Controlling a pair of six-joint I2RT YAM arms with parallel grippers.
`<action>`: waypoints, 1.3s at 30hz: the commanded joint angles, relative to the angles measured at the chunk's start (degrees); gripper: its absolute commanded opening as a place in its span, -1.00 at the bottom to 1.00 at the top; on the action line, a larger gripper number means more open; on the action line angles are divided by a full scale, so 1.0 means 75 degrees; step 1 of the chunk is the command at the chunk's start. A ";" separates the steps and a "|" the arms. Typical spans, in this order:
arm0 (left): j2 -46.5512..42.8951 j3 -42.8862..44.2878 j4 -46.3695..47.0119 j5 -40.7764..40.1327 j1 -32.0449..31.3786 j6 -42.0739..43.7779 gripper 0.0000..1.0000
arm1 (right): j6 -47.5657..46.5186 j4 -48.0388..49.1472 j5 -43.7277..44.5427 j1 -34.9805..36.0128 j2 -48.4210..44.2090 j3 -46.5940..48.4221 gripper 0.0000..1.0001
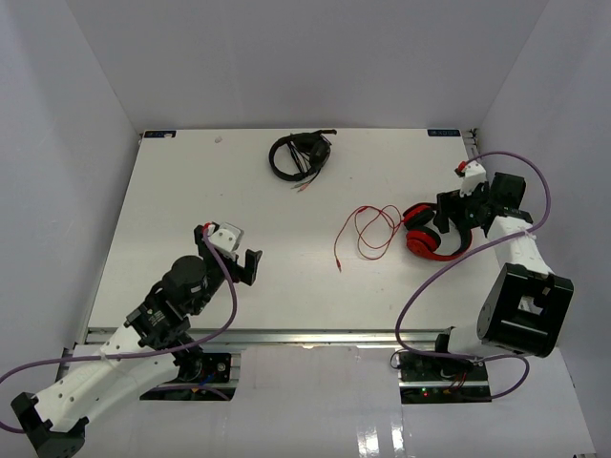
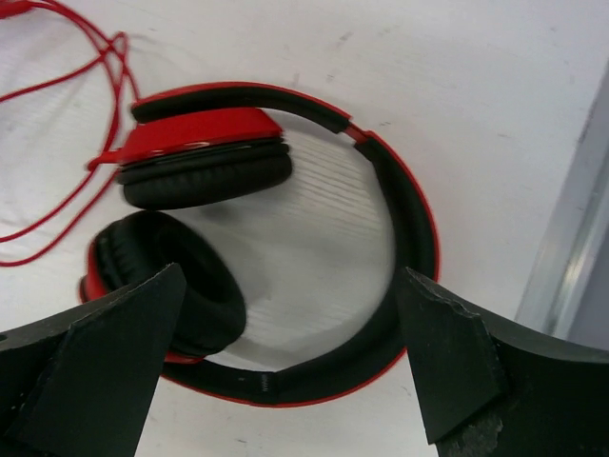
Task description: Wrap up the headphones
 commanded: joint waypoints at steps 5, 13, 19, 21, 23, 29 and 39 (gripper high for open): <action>-0.0224 0.0110 0.0112 0.0229 0.0019 0.0029 0.96 | -0.0092 0.0545 0.1713 -0.0262 0.0357 0.0065 0.96; -0.0379 0.0091 0.0148 0.0382 0.0025 0.0047 0.96 | 0.0704 0.0290 0.2340 -0.0261 0.0955 0.0291 0.66; -0.0506 0.0079 0.0171 0.0448 0.0023 0.0049 0.96 | 0.0911 0.0569 0.2680 -0.0221 0.1553 0.0157 0.64; -0.0506 0.0071 0.0171 0.0464 0.0023 0.0041 0.96 | 0.0934 0.0517 0.2434 -0.0213 0.1932 0.0309 0.62; -0.0502 0.0067 0.0171 0.0454 0.0029 0.0041 0.96 | 0.0894 0.0371 0.2151 -0.0219 0.2217 0.0574 0.50; -0.0491 0.0053 0.0185 0.0393 0.0019 0.0062 0.96 | 0.0597 0.0054 0.1429 -0.0221 0.2669 0.0643 0.01; -0.0493 0.0015 0.0212 0.0413 0.0022 0.0036 0.96 | 0.0340 -0.0037 0.0739 -0.0229 0.2479 0.0163 -0.76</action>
